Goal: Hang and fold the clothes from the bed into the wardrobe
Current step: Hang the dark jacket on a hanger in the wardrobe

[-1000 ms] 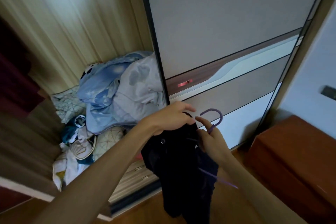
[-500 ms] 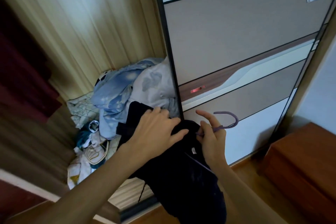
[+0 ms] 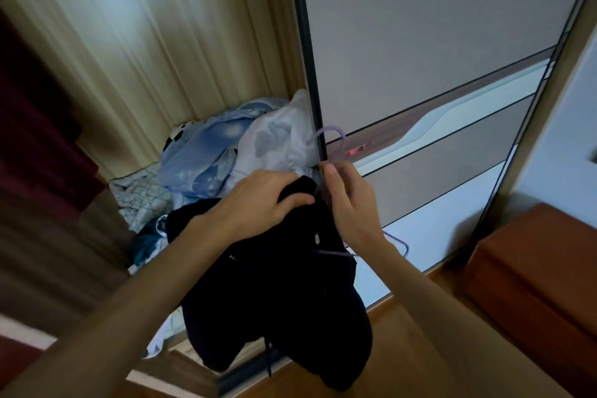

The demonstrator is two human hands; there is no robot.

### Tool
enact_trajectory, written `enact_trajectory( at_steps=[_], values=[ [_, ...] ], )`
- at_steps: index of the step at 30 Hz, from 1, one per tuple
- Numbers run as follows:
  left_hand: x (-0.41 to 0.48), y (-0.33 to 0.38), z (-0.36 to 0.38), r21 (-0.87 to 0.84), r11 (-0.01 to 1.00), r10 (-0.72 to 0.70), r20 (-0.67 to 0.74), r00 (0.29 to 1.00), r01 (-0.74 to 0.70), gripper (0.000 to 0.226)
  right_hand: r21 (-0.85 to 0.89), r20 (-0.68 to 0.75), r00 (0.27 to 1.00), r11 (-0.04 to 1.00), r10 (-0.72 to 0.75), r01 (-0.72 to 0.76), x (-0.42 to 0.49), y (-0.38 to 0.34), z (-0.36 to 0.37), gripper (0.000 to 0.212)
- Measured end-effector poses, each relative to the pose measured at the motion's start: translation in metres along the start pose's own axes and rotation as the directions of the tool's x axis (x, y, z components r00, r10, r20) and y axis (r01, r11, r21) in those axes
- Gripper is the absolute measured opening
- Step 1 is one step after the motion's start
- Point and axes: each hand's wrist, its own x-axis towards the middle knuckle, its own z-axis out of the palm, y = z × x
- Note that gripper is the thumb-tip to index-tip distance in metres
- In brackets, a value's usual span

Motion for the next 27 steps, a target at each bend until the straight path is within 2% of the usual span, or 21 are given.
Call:
enact_trajectory(
  at_steps=[2, 3, 5, 6, 8, 10, 12, 14, 15, 17, 19, 20, 23, 25, 27],
  values=[
    [0.002, -0.014, -0.005, -0.026, 0.999, -0.02, -0.064, 0.998, 0.018, 0.039, -0.25, -0.05, 0.982, 0.954, -0.183, 0.165, -0.006, 0.019, -0.009, 0.029],
    [0.003, -0.019, -0.008, -0.032, 0.999, -0.037, -0.092, 0.995, 0.035, 0.045, -0.368, -0.069, 0.967, 0.908, -0.243, 0.202, -0.016, 0.034, -0.015, 0.025],
    [0.004, -0.026, -0.016, -0.061, 0.996, -0.073, -0.14, 0.987, 0.065, 0.058, -0.478, -0.041, 0.969, 0.856, -0.243, 0.195, -0.044, 0.067, -0.027, 0.031],
    [0.005, -0.027, -0.02, -0.09, 0.993, -0.086, -0.157, 0.984, 0.072, 0.062, -0.492, 0.03, 0.98, 0.851, -0.196, 0.185, -0.06, 0.085, -0.033, 0.031],
    [0.004, -0.025, -0.025, -0.139, 0.988, -0.089, -0.176, 0.98, 0.065, 0.067, -0.564, 0.243, 0.97, 0.814, 0.002, 0.139, -0.085, 0.112, -0.039, 0.025],
    [0.001, -0.018, -0.029, -0.203, 0.978, -0.09, -0.174, 0.981, 0.054, 0.066, -0.661, 0.365, 0.898, 0.747, 0.246, 0.064, -0.093, 0.13, -0.039, 0.043],
    [-0.005, -0.011, -0.032, -0.285, 0.958, -0.085, -0.155, 0.984, 0.038, 0.069, -0.703, 0.347, 0.853, 0.71, 0.391, -0.039, -0.089, 0.14, -0.034, 0.065],
    [-0.012, -0.008, -0.036, -0.353, 0.935, -0.079, -0.134, 0.988, 0.026, 0.074, -0.746, 0.303, 0.836, 0.66, 0.457, -0.09, -0.078, 0.149, -0.03, 0.075],
    [-0.017, -0.006, -0.039, -0.385, 0.923, -0.075, -0.129, 0.989, 0.02, 0.072, -0.781, 0.292, 0.828, 0.618, 0.478, -0.082, -0.071, 0.155, -0.029, 0.073],
    [-0.028, -0.004, -0.047, -0.439, 0.898, -0.081, -0.141, 0.987, 0.011, 0.049, -0.824, 0.33, 0.784, 0.566, 0.525, -0.032, -0.057, 0.163, -0.031, 0.057],
    [-0.039, -0.004, -0.057, -0.474, 0.88, -0.123, -0.158, 0.98, 0.034, 0.018, -0.791, 0.428, 0.718, 0.612, 0.549, 0.003, -0.047, 0.167, -0.029, 0.037],
    [-0.045, -0.005, -0.062, -0.486, 0.872, -0.144, -0.153, 0.978, 0.053, 0.012, -0.77, 0.449, 0.704, 0.639, 0.551, -0.009, -0.043, 0.168, -0.027, 0.031],
    [-0.063, -0.019, -0.072, -0.489, 0.861, -0.22, -0.117, 0.969, 0.137, 0.014, -0.744, 0.376, 0.733, 0.656, 0.566, -0.125, -0.028, 0.167, -0.028, 0.025],
    [-0.075, -0.031, -0.076, -0.492, 0.847, -0.29, -0.109, 0.951, 0.202, 0.013, -0.716, 0.336, 0.788, 0.684, 0.516, -0.143, -0.01, 0.157, -0.036, 0.025],
    [-0.084, -0.038, -0.075, -0.491, 0.836, -0.333, -0.101, 0.937, 0.245, 0.009, -0.682, 0.304, 0.849, 0.721, 0.433, -0.123, 0.01, 0.138, -0.046, 0.036]
  ],
)
